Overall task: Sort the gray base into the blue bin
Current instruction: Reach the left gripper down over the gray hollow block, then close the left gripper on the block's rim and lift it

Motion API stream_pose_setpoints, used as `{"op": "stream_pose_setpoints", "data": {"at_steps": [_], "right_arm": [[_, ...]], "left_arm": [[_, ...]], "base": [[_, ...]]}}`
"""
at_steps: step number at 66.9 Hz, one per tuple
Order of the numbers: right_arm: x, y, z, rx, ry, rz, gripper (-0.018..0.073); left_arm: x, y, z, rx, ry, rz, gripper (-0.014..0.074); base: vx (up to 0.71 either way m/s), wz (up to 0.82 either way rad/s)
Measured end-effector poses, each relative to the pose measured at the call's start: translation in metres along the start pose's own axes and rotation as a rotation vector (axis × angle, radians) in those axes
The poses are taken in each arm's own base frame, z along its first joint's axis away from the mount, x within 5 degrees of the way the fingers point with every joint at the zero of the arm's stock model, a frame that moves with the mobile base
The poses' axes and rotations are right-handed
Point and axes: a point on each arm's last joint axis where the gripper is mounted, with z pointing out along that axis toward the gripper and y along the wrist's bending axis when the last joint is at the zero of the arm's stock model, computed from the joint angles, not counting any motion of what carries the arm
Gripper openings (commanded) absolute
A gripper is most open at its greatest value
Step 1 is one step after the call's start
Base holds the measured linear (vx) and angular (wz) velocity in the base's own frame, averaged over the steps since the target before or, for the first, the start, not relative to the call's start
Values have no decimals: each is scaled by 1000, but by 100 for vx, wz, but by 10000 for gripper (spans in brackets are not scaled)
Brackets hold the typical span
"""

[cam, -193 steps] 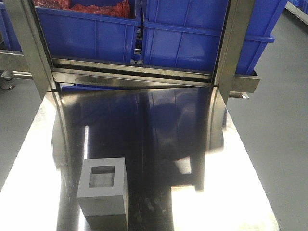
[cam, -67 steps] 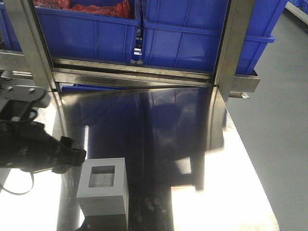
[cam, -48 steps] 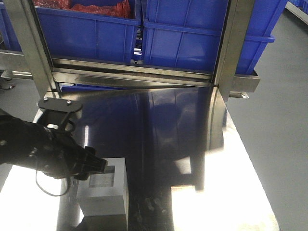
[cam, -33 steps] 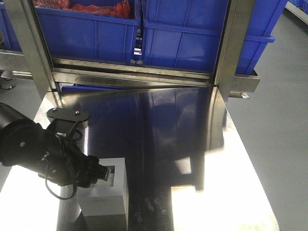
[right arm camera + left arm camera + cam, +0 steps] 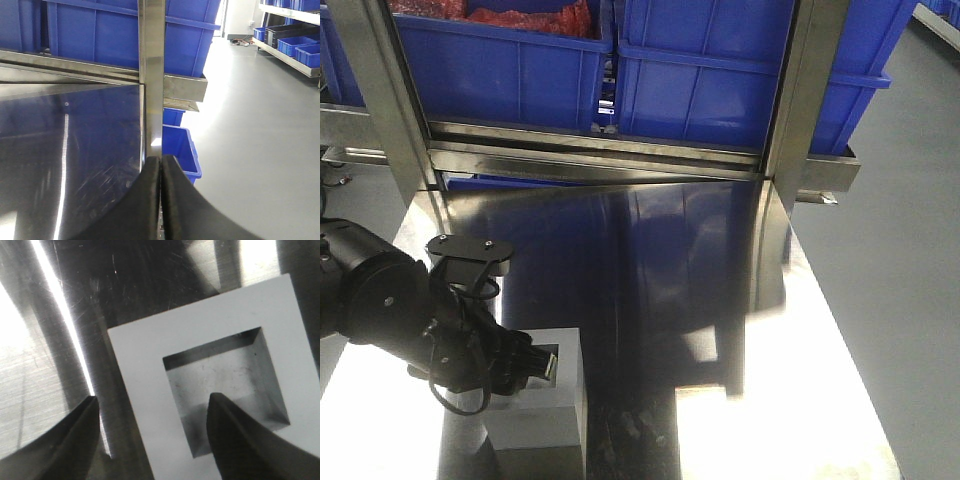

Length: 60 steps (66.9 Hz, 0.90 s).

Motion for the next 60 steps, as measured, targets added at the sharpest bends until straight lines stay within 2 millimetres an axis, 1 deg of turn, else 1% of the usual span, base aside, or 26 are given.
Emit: {"op": "stream_pose_setpoints", "data": {"at_steps": [9,16,22,33,51,60], "right_arm": [[0,0,0,0,0,0,-5],[0,0,0,0,0,0,-5],[0,0,0,0,0,0,-5],[0,0,0,0,0,0,-5],[0,0,0,0,0,0,-5],[0,0,0,0,0,0,-5]], "left_arm": [[-1,-1,4,2,6,-7,440],[-3,-3,6,14,8,-20,382],[-3,-3,8,21,14,-29,274],[-4,-4,8,27,7,-38,-9],[-4,-4,4,26,-11,-27,-8],[-2,-1,-13,32,-66,-13,-8]], "base": [[0,0],[0,0],[0,0],[0,0],[0,0],[0,0]]}}
